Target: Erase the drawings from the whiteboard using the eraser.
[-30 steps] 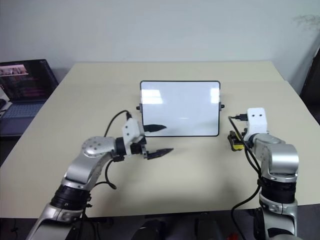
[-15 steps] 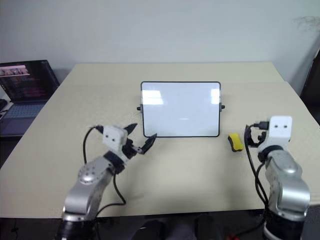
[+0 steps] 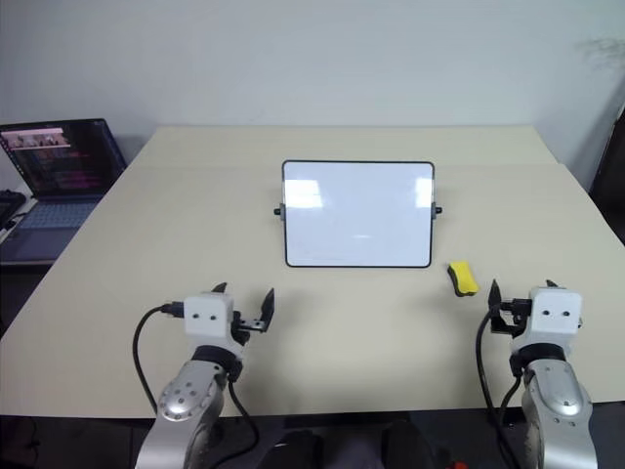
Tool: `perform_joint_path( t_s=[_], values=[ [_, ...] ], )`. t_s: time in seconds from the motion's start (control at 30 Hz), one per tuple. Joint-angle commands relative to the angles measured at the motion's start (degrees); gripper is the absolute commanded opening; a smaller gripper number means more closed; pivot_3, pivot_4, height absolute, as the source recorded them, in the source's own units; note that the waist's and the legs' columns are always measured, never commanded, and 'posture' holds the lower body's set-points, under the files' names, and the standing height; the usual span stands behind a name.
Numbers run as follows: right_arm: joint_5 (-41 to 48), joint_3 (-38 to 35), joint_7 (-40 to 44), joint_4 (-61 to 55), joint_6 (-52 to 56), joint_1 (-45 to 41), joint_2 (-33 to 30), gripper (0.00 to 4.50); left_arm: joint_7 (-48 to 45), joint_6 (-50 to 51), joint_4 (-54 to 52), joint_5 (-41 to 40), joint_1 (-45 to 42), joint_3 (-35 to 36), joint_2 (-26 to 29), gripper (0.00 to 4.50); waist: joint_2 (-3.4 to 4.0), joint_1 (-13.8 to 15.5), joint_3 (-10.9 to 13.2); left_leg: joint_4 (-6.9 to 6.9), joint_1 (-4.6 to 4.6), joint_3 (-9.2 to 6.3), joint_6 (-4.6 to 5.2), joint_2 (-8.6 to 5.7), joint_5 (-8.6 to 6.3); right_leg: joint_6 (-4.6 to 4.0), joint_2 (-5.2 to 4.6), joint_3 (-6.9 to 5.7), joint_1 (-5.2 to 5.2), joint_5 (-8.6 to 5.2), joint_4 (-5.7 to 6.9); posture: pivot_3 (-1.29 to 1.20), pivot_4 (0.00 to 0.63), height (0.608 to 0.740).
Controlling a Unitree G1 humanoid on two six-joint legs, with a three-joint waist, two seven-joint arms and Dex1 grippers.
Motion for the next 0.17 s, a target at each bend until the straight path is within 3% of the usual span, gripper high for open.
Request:
perform_joint_path(
  t_s=[0.03,0.17],
  values=[
    [0.52,-0.81,-0.23,-3.65,-0.3,1.19,-0.52,4.48,-0.27,-1.29,-2.76,0.7,-0.1,-0.21,0.54,4.5,0.01,0.1,0.0,-0.02,0.0,-0.01,0.0,0.0,0.0,-0.01,0.0,-0.01,0.0,-0.01,-0.01,0.0,0.15,0.74],
    [1.31,-0.46,0.28,-5.76,0.97,3.01,-0.6,4.48,0.14,-0.1,-5.3,0.4,1.03,0.36,0.46,4.5,0.0,0.26,0.0,-0.04,-0.04,0.0,0.0,0.01,-0.01,-0.02,0.0,-0.01,-0.04,-0.03,-0.06,0.0,0.15,0.74]
  ],
)
